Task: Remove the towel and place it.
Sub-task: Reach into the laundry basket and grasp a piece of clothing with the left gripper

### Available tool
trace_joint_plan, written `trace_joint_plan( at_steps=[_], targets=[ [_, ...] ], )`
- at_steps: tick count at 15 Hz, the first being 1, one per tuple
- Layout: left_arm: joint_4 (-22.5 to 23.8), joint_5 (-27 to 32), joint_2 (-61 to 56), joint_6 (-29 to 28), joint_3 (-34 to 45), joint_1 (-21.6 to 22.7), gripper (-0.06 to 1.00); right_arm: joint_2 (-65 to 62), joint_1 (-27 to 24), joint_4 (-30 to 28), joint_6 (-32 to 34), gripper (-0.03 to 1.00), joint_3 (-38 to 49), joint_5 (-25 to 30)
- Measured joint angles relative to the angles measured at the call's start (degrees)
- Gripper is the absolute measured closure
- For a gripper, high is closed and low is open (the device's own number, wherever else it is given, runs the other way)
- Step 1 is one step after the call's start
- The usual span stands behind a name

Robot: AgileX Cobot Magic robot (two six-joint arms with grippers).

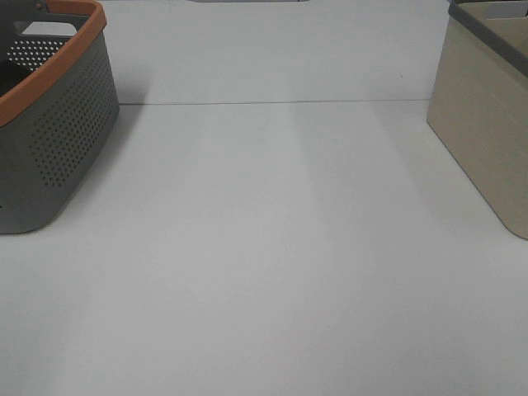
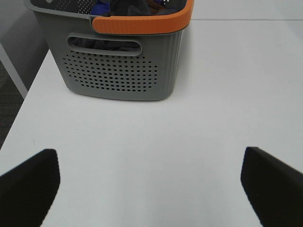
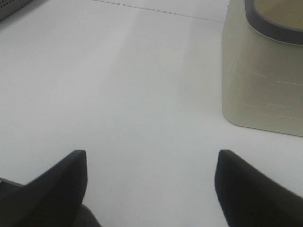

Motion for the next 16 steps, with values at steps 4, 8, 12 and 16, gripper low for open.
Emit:
trace_joint_plan(
  at_steps=[4, 8, 12, 16],
  targets=[
    [0.0, 0.0, 0.0, 0.0, 0.0, 0.0, -0.03, 0.0, 0.0, 0.0, 0.0, 0.23, 0.0, 0.0],
    [0.0, 0.0, 0.0, 0.0, 0.0, 0.0, -0.03, 0.0, 0.0, 0.0, 0.0, 0.23, 0.0, 0.0],
    [0.0, 0.0, 0.0, 0.0, 0.0, 0.0, -0.03, 0.0, 0.0, 0.0, 0.0, 0.23, 0.0, 0.0],
    [0.0, 0.0, 0.0, 0.0, 0.0, 0.0, -0.03, 0.0, 0.0, 0.0, 0.0, 0.23, 0.0, 0.0]
  ],
)
